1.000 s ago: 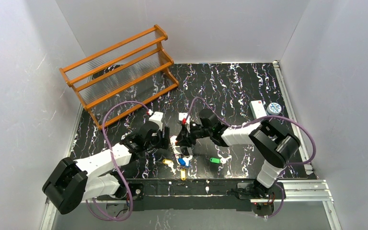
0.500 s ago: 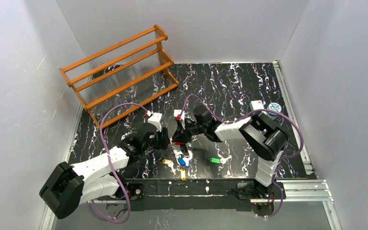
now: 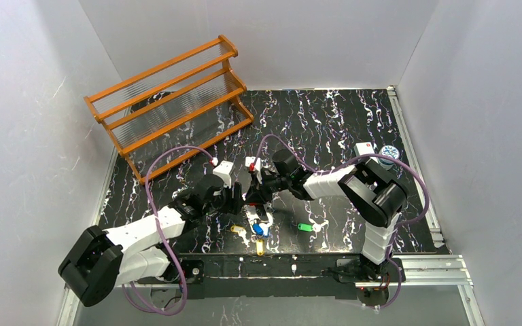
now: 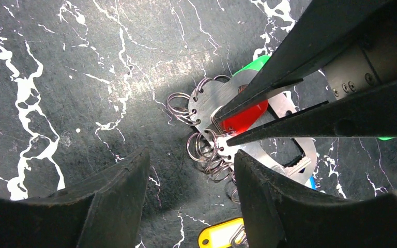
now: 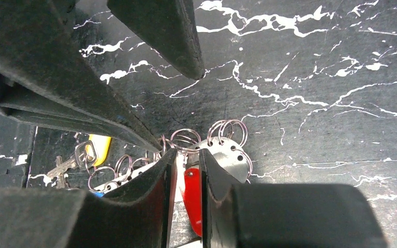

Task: Put the keys on the keyring

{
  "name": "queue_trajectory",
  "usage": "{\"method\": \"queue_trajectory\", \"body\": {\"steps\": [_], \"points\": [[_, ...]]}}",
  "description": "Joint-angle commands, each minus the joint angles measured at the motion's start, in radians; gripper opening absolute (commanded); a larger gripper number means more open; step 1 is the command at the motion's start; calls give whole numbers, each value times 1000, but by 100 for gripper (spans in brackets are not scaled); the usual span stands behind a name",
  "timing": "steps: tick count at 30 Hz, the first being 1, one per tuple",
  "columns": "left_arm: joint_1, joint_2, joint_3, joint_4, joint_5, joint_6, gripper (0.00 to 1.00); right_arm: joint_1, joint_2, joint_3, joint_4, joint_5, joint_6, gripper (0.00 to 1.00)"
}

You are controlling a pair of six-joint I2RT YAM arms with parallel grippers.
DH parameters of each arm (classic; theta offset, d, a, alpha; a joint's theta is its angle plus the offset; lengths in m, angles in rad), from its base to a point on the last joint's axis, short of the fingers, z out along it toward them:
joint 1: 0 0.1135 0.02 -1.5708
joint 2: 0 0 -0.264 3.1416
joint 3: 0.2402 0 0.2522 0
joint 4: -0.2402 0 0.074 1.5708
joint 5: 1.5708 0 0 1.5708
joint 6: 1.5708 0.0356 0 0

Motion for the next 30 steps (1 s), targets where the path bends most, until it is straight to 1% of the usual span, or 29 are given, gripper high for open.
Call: {"method": "queue_trajectory", "body": {"steps": [1, 10, 15, 25, 30], "points": [[4, 15, 9, 10, 14, 16, 58, -3, 23, 50, -46, 13, -36, 30], [4, 53, 17, 32, 49, 43, 50, -3, 52, 87, -92, 36, -45, 28], [5, 84, 30, 55, 61, 59, 45, -6, 69, 103, -111, 30, -45, 19], [4, 175, 68, 86, 45, 76, 37, -13, 62, 102, -117, 15, -42, 19], [4, 233, 88, 99, 65, 100, 28, -14, 61, 102, -114, 8, -38, 19]]}}
